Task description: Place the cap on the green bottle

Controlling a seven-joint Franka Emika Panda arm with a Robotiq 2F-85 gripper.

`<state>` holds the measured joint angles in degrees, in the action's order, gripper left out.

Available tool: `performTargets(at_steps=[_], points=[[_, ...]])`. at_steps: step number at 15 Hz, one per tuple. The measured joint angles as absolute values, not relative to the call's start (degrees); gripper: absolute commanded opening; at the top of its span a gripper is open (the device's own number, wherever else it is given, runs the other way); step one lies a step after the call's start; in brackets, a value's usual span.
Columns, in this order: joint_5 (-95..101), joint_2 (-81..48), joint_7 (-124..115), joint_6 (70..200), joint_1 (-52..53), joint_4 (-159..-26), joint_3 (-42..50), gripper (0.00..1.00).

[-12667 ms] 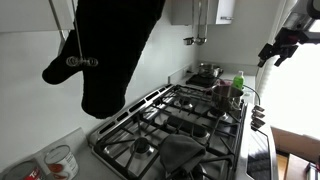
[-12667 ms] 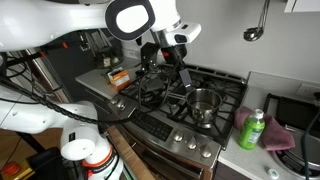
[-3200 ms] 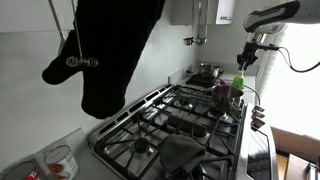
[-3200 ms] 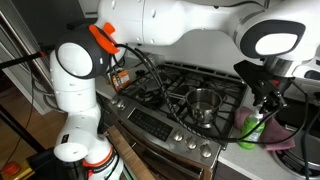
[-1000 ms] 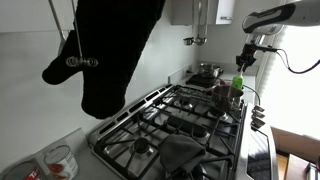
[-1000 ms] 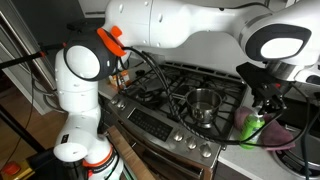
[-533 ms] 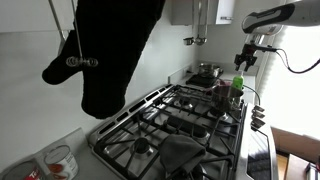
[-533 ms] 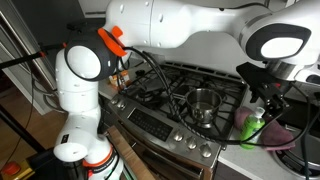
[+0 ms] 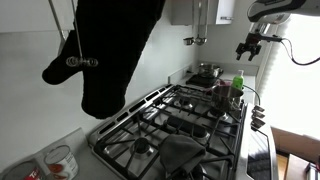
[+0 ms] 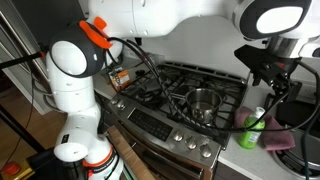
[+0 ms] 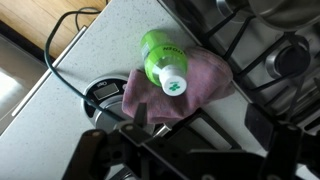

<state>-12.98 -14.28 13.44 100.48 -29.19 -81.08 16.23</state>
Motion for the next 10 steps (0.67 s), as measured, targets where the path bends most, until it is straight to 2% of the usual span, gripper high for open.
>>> performTargets(at_steps=[5, 10], points=[[-6.74, -5.63, 8.70, 99.07, -29.19, -81.57, 16.84, 1.00], [-1.59, 1.88, -6.50, 96.62, -29.11, -82.34, 16.36, 1.00]])
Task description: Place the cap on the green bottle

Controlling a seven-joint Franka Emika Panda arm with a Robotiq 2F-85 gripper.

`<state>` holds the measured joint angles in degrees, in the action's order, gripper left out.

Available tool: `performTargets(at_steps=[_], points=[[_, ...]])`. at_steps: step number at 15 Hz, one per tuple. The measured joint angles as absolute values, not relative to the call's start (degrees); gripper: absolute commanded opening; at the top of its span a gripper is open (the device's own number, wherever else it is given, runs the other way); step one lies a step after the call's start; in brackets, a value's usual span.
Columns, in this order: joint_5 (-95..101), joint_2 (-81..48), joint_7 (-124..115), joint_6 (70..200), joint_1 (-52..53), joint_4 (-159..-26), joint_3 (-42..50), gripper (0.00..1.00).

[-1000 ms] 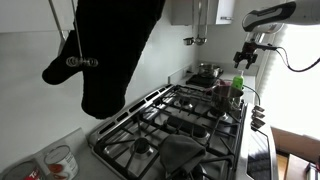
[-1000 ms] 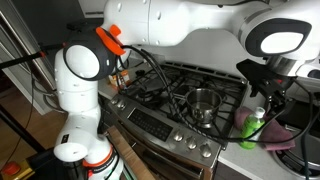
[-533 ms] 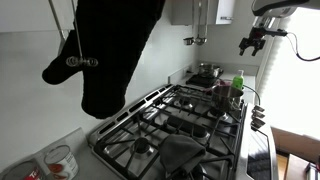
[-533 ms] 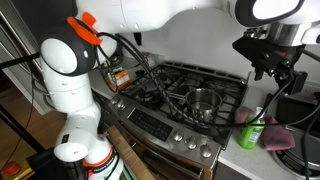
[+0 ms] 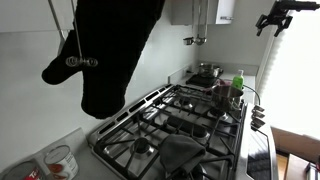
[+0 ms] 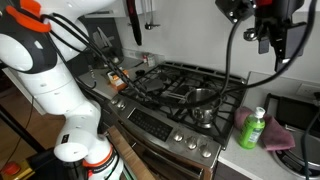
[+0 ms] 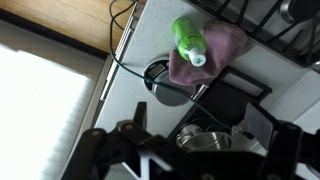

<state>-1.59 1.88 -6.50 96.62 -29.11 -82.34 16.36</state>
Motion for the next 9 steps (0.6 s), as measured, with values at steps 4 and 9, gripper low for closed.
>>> performTargets(at_steps=[4, 9], points=[[2.61, 4.86, -20.75, 96.61, -29.08, -83.88, 14.79, 1.00], [6.31, 5.31, -31.57, 96.70, -27.41, -85.36, 15.41, 1.00]])
